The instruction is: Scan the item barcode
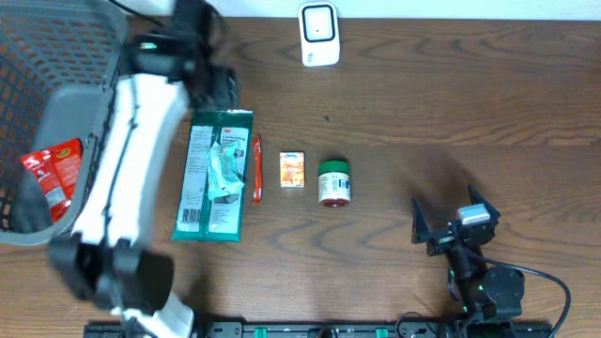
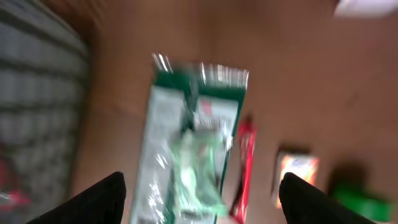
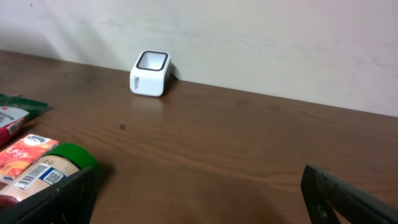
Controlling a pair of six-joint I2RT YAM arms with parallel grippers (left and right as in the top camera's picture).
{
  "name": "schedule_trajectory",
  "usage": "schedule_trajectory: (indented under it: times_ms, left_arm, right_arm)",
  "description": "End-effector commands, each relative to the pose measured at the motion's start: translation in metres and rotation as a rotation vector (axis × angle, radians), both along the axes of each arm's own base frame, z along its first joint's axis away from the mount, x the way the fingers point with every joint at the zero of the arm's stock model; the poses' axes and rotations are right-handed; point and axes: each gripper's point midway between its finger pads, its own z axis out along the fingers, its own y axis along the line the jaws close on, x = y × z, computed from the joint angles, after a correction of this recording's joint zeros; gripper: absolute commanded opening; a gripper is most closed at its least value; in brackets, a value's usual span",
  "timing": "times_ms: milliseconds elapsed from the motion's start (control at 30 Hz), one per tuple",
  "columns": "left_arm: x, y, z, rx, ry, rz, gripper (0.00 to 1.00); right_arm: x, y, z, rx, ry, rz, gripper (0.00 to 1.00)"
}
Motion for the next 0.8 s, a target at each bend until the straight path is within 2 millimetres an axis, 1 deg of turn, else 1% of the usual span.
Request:
schedule_trajectory:
  times_ms: [0, 33, 67, 100, 133, 167, 200, 267, 333, 367, 433, 467, 500, 533, 567, 600, 633, 667, 733, 767]
  left_arm:
    - [-0.014, 0.082, 0.079, 0.070, -0.207, 0.212, 0.78]
    - [-0.022, 0.110, 0.088, 0.090, -0.230, 0.285, 0.78]
    - [-0.029, 0.133, 0.093, 0.099, -0.240, 0.345, 0.79]
    - [-0.038, 0.160, 0.095, 0.107, -0.242, 0.416, 0.78]
    - [-0.044, 0.176, 0.095, 0.113, -0.240, 0.460, 0.79]
    - [-0.056, 0.208, 0.092, 0.120, -0.226, 0.549, 0.79]
    - [-0.066, 0.231, 0.086, 0.124, -0.208, 0.615, 0.78]
    - [-0.080, 0.261, 0.072, 0.125, -0.165, 0.699, 0.79]
    - [-0.091, 0.281, 0.053, 0.117, -0.111, 0.752, 0.79]
    - [-0.098, 0.294, 0.029, 0.106, -0.038, 0.788, 0.79]
    - [-0.103, 0.302, 0.003, 0.091, 0.035, 0.807, 0.82]
    - [-0.106, 0.305, -0.016, 0.080, 0.086, 0.814, 0.83]
    - [-0.107, 0.308, -0.039, 0.066, 0.149, 0.817, 0.83]
    - [-0.107, 0.309, -0.055, 0.058, 0.191, 0.814, 0.83]
    - [-0.107, 0.310, -0.076, 0.048, 0.246, 0.806, 0.84]
    - [-0.107, 0.310, -0.087, 0.043, 0.272, 0.801, 0.84]
    - [-0.106, 0.311, -0.106, 0.033, 0.314, 0.795, 0.84]
    - [-0.105, 0.312, -0.119, 0.026, 0.344, 0.791, 0.84]
    - [-0.103, 0.313, -0.142, 0.016, 0.395, 0.782, 0.84]
    - [-0.103, 0.313, -0.164, 0.004, 0.443, 0.773, 0.84]
  right_arm:
    - [0.000, 0.001, -0.001, 0.012, 0.004, 0.008, 0.99]
    - [0.000, 0.001, -0.001, 0.012, 0.004, 0.008, 0.99]
    - [0.000, 0.001, -0.001, 0.012, 0.004, 0.008, 0.99]
    - [0.000, 0.001, -0.001, 0.012, 0.004, 0.008, 0.99]
    - [0.000, 0.001, -0.001, 0.012, 0.004, 0.008, 0.99]
    - [0.000, 0.001, -0.001, 0.012, 0.004, 0.008, 0.99]
    - [0.000, 0.001, -0.001, 0.012, 0.004, 0.008, 0.99]
    - [0.000, 0.001, -0.001, 0.012, 0.004, 0.008, 0.99]
    - [0.000, 0.001, -0.001, 0.012, 0.004, 0.008, 0.99]
    - [0.000, 0.001, -0.001, 0.012, 0.004, 0.008, 0.99]
    - [0.000, 0.001, -0.001, 0.012, 0.004, 0.008, 0.99]
    - [0.000, 0.001, -0.001, 0.012, 0.004, 0.008, 0.99]
    - [0.000, 0.001, -0.001, 0.012, 0.004, 0.008, 0.99]
    - [0.000, 0.001, -0.001, 0.012, 0.004, 0.008, 0.99]
    - [0.000, 0.001, -0.001, 0.012, 0.004, 0.008, 0.99]
    - [0.000, 0.001, -0.001, 0.012, 0.004, 0.008, 0.99]
    - [0.000, 0.001, -0.001, 0.012, 0.004, 0.008, 0.99]
    - [0.000, 0.001, -0.001, 0.012, 0.004, 0.008, 0.99]
    - [0.000, 0.001, -0.001, 0.012, 0.004, 0.008, 0.99]
    - [0.000, 0.001, -0.001, 0.012, 0.004, 0.008, 0.99]
